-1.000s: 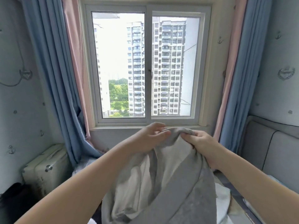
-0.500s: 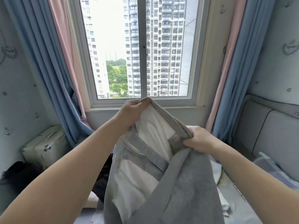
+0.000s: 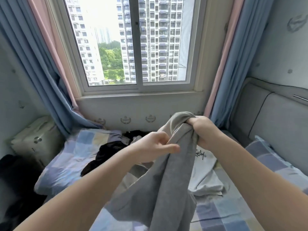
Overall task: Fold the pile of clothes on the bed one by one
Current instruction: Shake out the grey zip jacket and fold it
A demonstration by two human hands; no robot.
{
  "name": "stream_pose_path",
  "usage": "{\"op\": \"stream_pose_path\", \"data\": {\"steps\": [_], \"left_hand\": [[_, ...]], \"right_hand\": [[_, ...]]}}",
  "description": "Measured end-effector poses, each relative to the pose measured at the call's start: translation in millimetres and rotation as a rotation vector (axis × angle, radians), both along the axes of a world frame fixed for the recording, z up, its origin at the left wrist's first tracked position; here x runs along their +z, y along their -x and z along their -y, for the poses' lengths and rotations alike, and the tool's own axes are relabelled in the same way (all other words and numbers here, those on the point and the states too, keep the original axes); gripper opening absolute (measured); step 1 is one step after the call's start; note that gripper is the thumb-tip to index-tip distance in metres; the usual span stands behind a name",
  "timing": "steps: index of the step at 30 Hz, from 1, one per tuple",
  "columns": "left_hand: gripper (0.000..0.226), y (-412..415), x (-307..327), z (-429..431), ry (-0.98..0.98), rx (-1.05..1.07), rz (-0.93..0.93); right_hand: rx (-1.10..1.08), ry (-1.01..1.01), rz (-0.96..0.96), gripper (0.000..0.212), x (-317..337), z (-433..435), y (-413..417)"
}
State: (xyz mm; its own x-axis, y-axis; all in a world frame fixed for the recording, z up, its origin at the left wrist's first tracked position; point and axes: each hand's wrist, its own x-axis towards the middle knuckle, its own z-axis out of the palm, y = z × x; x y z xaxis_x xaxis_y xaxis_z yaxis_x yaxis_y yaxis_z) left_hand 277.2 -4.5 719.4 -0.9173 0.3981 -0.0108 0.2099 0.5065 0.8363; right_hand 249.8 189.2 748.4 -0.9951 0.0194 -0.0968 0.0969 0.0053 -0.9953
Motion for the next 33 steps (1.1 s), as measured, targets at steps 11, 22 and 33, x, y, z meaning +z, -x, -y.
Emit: {"op": "stream_pose_path", "data": {"steps": [11, 22, 33], "left_hand": [[0.027, 5, -4, 7, -0.202, 0.428, -0.154], [0.025, -3, 59, -40, -0.545, 0.336, 0.015], [0.028, -24, -12, 0, -0.328, 0.021, 0.263]], "right_hand": [[-0.039, 0.443, 0.033, 0.015, 4, -29, 4], [0.2, -0.38, -0.294, 0.014, -82, 15, -74], [0.205, 0.087, -0.107, 0.039, -44, -25, -77]]}}
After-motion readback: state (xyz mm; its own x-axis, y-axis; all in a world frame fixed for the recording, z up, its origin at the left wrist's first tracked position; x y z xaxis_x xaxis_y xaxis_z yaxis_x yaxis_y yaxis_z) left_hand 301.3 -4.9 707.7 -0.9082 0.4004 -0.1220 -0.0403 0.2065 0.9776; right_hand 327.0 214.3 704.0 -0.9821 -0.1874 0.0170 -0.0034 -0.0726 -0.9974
